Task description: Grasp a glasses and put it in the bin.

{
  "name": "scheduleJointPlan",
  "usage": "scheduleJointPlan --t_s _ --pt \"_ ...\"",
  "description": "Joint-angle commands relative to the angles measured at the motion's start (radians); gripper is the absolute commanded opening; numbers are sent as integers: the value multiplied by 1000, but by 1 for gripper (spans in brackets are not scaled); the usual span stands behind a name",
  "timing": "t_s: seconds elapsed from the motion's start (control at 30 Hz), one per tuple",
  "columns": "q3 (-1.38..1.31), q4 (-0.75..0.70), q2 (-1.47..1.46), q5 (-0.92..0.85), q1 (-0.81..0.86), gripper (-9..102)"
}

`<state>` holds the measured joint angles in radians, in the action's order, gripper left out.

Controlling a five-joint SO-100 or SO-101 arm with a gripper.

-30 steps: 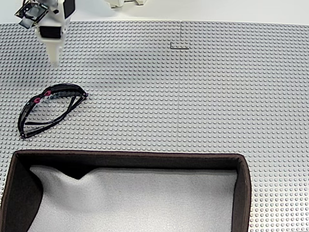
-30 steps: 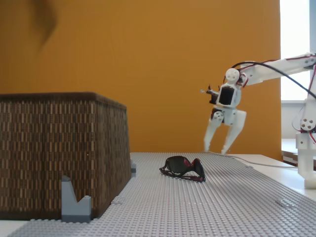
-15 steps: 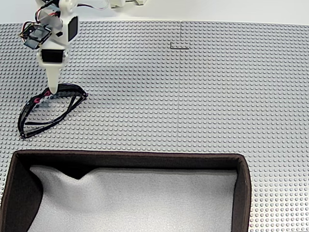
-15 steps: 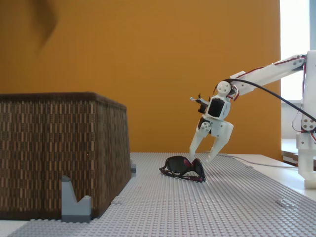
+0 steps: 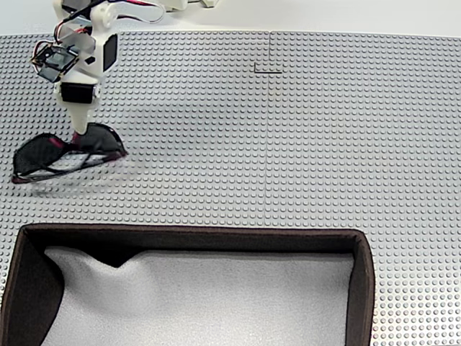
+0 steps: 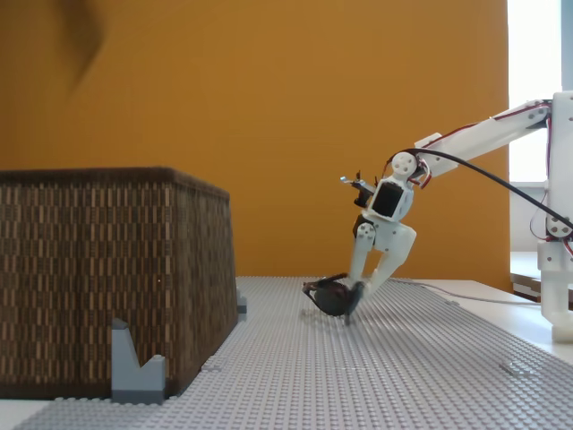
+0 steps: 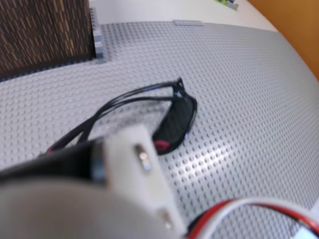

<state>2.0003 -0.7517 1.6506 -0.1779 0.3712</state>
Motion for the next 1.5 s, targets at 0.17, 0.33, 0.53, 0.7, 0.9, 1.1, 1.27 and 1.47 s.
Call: scheduleJointPlan --t_s 0.17,0.33,0.53,0.7,0.9,1.1,1.27,1.47 --pt "9 84 95 -26 8 -1" --pt "-44 100 147 0 5 -1" --pt "-78 189 307 -31 -2 -1" --pt "-41 293 468 -34 -8 -1" --pt "-104 414 538 -14 -172 -1" --pt "-525 204 225 81 -348 -1" --pt "-784 94 -35 127 -387 -1" --pt "-959 11 -242 230 -373 -1"
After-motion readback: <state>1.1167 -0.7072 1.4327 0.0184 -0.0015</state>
